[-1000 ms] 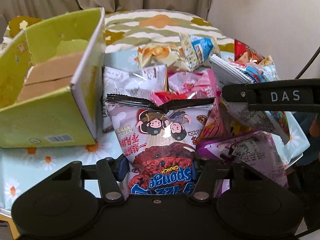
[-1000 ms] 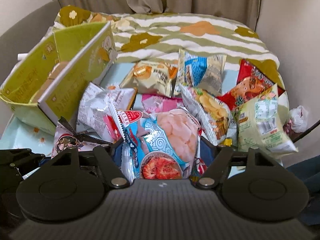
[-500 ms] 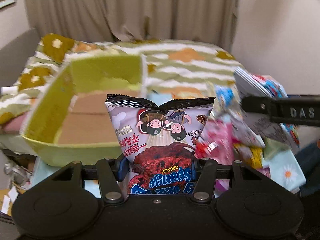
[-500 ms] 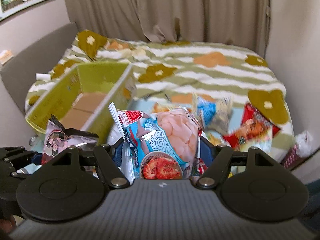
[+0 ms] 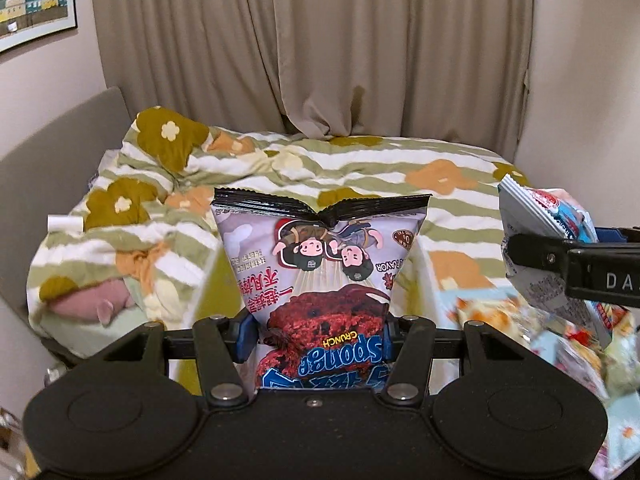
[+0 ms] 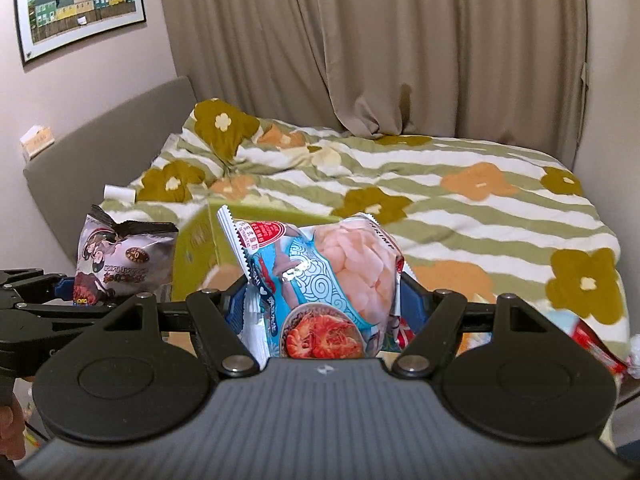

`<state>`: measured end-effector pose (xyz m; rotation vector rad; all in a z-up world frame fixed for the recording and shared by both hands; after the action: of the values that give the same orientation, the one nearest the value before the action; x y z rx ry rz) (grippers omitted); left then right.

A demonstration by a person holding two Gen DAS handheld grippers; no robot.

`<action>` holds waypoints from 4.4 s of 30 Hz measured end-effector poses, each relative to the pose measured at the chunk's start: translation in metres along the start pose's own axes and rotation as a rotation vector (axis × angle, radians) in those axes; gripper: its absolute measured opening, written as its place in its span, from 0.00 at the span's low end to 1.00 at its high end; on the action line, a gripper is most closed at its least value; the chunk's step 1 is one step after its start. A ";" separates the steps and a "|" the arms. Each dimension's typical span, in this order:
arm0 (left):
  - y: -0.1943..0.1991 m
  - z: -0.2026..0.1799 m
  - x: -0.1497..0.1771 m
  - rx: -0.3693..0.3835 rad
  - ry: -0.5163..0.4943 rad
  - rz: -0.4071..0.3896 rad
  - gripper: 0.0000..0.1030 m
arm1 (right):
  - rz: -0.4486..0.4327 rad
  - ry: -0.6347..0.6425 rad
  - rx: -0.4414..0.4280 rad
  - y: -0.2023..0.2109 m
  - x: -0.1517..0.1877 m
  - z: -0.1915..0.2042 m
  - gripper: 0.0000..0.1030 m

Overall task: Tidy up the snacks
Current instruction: 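Carry the Sponge bag with the left tool while the right tool grasps a blue noodle-snack bag, then release both bags into the cardboard box from both tools, then grasp the pink marshmallow bag with the left tool while the right tool grasps a purple bag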

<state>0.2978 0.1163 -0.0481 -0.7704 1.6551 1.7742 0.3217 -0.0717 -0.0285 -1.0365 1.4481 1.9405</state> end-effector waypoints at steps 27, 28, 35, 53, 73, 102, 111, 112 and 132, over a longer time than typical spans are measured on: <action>-0.156 0.062 -0.010 0.124 -0.053 0.211 0.99 | 0.148 -0.118 0.105 -0.155 -0.017 0.052 0.85; -0.152 0.065 -0.009 0.111 -0.044 0.211 0.99 | 0.147 -0.109 0.088 -0.156 -0.018 0.053 0.85; -0.124 0.073 -0.011 0.079 0.003 0.181 0.99 | 0.148 -0.064 0.028 -0.166 -0.023 0.065 0.86; -0.118 0.077 0.005 0.033 0.031 0.195 0.99 | 0.085 -0.023 -0.012 -0.190 -0.011 0.068 1.00; -0.057 0.058 -0.015 0.122 -0.062 0.063 0.99 | 0.089 -0.050 0.114 -0.092 -0.013 0.063 1.00; 0.023 -0.186 0.076 0.347 -0.303 0.038 0.99 | 0.245 -0.272 0.214 0.100 0.148 -0.153 1.00; -0.014 -0.239 0.105 0.489 -0.664 0.069 0.99 | 0.393 -0.426 0.186 0.090 0.208 -0.175 1.00; -0.020 -0.244 0.109 0.507 -0.706 0.081 0.99 | 0.407 -0.442 0.187 0.087 0.212 -0.175 1.00; -0.091 -0.286 0.159 0.711 -0.938 0.288 0.88 | 0.544 -0.512 0.159 0.055 0.255 -0.143 1.00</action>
<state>0.2668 -0.1592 -0.2440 0.5703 1.5414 1.2157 0.1701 -0.2371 -0.2244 -0.0404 1.6362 2.1798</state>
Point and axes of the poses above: each gripper's, at about its wrist camera, not at the fingertips, and y roughly against the way its jaws point, z to its left, x to its underside, the point moved 7 cm from there along -y, roughly the way its jaws point, and after that the axes turned 1 degree about -x, right-handed, at the moved point
